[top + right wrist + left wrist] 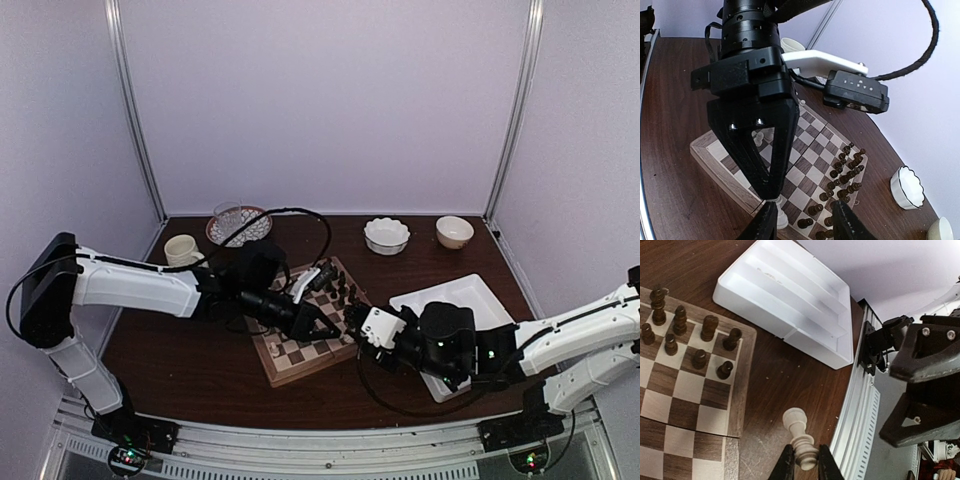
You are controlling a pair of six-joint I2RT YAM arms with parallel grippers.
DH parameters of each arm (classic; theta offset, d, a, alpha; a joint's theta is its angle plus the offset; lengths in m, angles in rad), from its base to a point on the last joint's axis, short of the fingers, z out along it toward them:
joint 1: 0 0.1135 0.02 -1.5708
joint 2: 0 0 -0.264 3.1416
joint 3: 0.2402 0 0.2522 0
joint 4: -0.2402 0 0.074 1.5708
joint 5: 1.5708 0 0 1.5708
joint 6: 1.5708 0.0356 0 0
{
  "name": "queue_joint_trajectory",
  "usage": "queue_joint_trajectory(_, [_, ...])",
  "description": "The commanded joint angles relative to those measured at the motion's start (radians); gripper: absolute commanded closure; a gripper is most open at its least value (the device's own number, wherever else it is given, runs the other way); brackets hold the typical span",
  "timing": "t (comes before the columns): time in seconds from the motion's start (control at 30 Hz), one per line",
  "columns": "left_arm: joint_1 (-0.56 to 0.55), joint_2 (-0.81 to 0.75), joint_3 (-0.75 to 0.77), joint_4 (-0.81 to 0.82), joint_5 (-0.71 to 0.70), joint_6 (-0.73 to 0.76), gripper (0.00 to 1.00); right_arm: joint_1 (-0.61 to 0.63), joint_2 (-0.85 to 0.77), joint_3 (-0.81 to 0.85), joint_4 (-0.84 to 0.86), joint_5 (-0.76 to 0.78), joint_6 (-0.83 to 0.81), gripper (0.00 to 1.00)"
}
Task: Set up the chess pieces on the board
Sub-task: Pass from the right arm to the left, then place the queen at d1.
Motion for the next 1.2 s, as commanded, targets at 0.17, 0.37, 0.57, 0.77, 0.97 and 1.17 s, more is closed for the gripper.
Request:
queue_joint_trajectory(0.17, [0.027,-0.07,0.063,-0.182,-0.121,0.105,0.87,-0.014,-0.039,-0.037,0.062,0.147,0.051,0.57])
queue_joint_trajectory(0.37, [0.042,-0.077,0.129,-0.334,-0.155,0.165,0.86,-0.035,0.011,-0.012,0.063,0.35,0.087,0.57])
queue_joint_trajectory(0.57, [0.081,-0.123,0.19,-0.545,-0.278,0.189,0.86,-0.044,-0.01,-0.029,0.076,0.341,0.103,0.57])
queue_joint_trajectory(0.77, [0.116,-0.197,0.174,-0.618,-0.46,0.173,0.86,-0.047,-0.016,-0.035,0.081,0.34,0.103,0.56])
queue_joint_trajectory(0.97, [0.128,-0.276,0.104,-0.562,-0.555,0.156,0.88,-0.05,-0.015,-0.036,0.08,0.345,0.101,0.56])
queue_joint_trajectory(1.17, [0.128,-0.35,0.064,-0.55,-0.639,0.137,0.89,-0.053,-0.037,-0.051,0.088,0.369,0.103,0.56])
